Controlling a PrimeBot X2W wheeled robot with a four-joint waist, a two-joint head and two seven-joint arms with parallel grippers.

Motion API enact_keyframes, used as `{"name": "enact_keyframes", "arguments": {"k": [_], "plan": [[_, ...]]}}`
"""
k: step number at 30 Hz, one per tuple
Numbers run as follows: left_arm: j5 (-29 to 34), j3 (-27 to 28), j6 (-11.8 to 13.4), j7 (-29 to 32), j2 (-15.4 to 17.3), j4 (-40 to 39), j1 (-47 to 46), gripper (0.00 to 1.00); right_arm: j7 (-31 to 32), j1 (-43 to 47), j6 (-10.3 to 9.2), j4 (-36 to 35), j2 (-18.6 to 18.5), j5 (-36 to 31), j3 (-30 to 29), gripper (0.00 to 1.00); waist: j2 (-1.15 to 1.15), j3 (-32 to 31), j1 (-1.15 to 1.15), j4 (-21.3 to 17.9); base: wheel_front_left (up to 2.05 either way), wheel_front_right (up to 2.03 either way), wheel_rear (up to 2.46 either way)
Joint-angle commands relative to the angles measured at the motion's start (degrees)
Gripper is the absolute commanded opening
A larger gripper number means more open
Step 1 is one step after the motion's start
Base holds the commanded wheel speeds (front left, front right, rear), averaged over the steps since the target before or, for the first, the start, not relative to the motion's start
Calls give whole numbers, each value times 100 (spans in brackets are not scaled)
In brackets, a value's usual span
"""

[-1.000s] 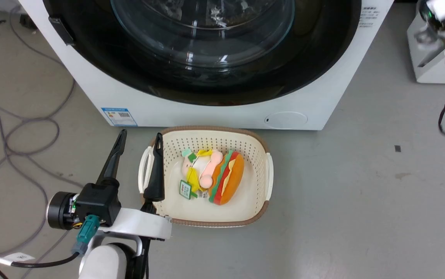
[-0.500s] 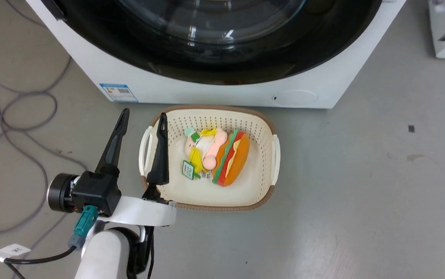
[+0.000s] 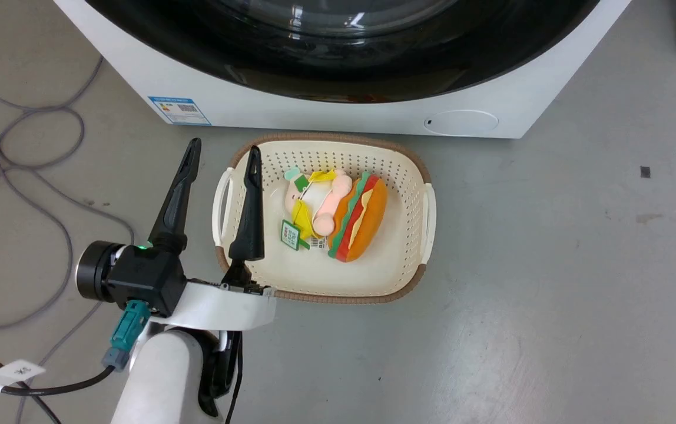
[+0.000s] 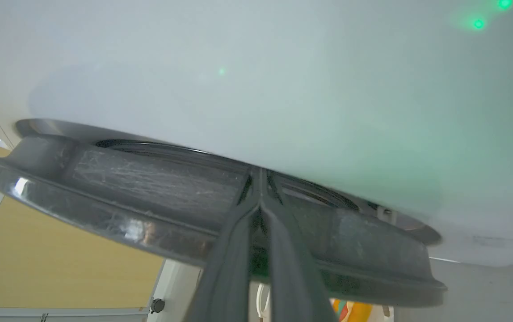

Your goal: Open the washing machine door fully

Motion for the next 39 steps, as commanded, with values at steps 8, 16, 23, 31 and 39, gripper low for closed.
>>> {"name": "enact_keyframes", "arguments": {"k": [8, 16, 23, 31, 39], "plan": [[-76, -84, 41, -113, 4, -12, -193, 100, 522, -512, 5, 420, 164, 563, 373, 0, 0, 101, -1, 45, 0, 0, 0], [-73, -93, 65, -113, 4, 53, -140, 100, 1052, -262, 5, 413, 282, 641, 395, 0, 0, -9, -1, 13, 0, 0, 0], [-25, -80, 48, -113, 4, 139, -50, 100, 1323, 196, 5, 139, 230, 706, 380, 0, 0, -210, -1, -43, 0, 0, 0], [67, -26, 27, -113, 4, 282, 190, 100, 1432, 1057, 5, -490, 1, 856, 289, 0, 0, -657, -1, -22, 0, 0, 0], [226, 105, -35, -113, 12, 467, 604, 100, 1524, 2040, 5, -1305, -163, 1098, 199, 0, 0, -1149, -1, -48, 0, 0, 0]]}}
